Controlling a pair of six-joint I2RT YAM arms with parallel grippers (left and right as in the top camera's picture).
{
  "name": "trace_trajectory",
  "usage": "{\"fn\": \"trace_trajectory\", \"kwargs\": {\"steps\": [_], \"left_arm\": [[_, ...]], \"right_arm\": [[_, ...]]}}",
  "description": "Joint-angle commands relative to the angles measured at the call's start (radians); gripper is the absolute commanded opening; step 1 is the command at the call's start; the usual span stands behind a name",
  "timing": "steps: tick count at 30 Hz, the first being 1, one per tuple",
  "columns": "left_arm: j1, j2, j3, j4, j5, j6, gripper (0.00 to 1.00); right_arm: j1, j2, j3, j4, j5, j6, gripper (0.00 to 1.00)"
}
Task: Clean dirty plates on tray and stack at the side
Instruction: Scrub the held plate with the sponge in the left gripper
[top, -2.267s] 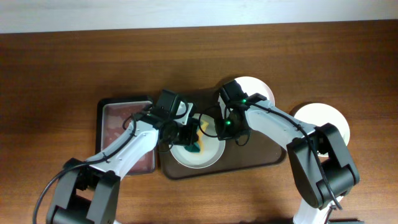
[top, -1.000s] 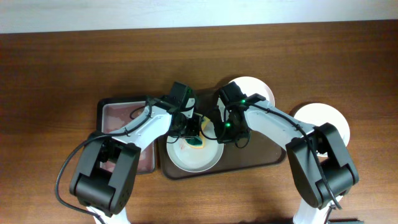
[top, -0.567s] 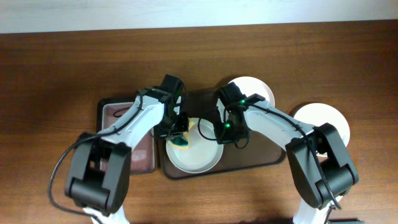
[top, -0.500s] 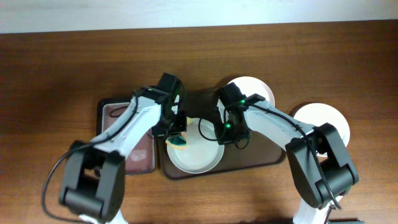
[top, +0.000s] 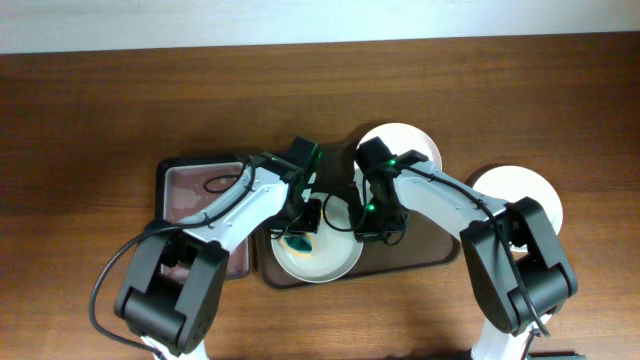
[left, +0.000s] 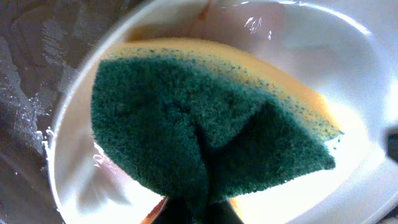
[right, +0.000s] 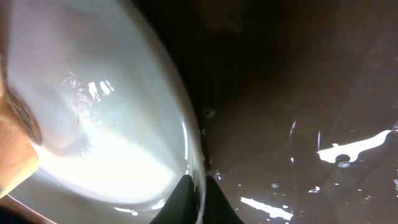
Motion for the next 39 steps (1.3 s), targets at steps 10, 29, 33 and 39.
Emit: {"fn": "trace_trajectory", "kwargs": {"steps": [10,29,33,39], "left_arm": [[0.003,0.002,0.098,0.035,-0.317,-0.124,0.00],[-0.045,-0.043,-0.075,0.122,0.117,0.158,0.00],[-0.022,-0.017,-0.075,0.225,0.076,0.158,0.01],[0.040,0.067,-0.073,0.289,0.033,0.010,0.00]], "right_arm": [[-0.012,0.007,-0.008,0.002,0.096,-0.048,0.04],[-0.013,0.007,-0.008,-0.005,0.097,-0.049,0.04],[-0.013,0.007,-0.008,-0.008,0.096,-0.048,0.04],[-0.013,0.007,-0.008,-0.019,0.096,-0.049,0.04]]}}
